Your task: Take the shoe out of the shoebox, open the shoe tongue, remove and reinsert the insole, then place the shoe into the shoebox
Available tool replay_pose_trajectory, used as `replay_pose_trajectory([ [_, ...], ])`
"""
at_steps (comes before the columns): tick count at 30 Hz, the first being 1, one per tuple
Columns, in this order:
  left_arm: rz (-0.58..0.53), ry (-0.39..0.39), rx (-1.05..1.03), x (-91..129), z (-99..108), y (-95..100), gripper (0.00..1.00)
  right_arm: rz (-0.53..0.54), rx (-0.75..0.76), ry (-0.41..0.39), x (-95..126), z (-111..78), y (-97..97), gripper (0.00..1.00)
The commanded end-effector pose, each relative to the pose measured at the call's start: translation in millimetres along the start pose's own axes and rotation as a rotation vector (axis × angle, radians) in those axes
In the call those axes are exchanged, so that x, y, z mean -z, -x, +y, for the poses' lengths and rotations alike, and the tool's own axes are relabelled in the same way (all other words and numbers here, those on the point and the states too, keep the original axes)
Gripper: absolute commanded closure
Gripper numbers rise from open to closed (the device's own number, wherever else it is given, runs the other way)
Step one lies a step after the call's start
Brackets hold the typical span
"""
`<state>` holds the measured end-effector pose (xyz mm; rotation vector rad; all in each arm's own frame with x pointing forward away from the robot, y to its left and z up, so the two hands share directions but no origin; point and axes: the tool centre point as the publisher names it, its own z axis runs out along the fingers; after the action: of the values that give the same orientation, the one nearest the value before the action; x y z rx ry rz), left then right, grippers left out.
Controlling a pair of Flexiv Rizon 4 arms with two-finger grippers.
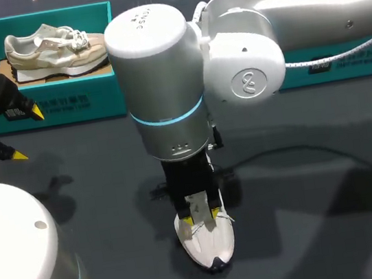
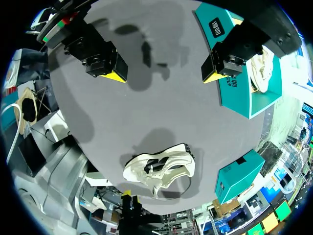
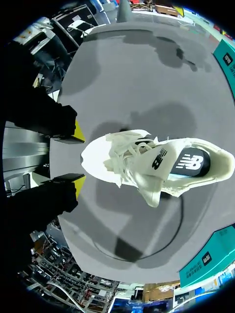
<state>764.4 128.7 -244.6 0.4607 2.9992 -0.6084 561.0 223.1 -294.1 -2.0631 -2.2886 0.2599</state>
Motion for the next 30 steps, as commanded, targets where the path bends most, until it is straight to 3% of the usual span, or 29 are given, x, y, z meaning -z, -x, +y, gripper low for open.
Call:
replay_pose_trajectory([
  [1, 0.001, 0.002, -0.001, 0.4, 0.1, -0.4, 0.00, -0.061, -0.156, 0.053, -1.2, 7.0, -10.1, 0.69],
  [9, 0.001, 0.002, -0.001, 0.4, 0.1, -0.4, 0.00, -0.081, -0.122, 0.074, -7.5, 34.2, -2.9, 0.69],
  [17, 0.001, 0.002, -0.001, 0.4, 0.1, -0.4, 0.00, -0.033, -0.075, 0.110, -21.8, 68.9, 8.1, 0.79],
  [22, 0.001, 0.002, -0.001, 0.4, 0.1, -0.4, 0.00, 0.006, -0.058, 0.090, -35.1, 92.6, 15.6, 0.77],
  [25, 0.001, 0.002, -0.001, 0.4, 0.1, -0.4, 0.00, 0.002, -0.074, 0.072, -34.8, 95.9, 19.5, 0.75],
  [30, 0.001, 0.002, -0.001, 0.4, 0.1, -0.4, 0.00, -0.073, -0.074, 0.106, -11.2, 86.6, 14.5, 0.75],
])
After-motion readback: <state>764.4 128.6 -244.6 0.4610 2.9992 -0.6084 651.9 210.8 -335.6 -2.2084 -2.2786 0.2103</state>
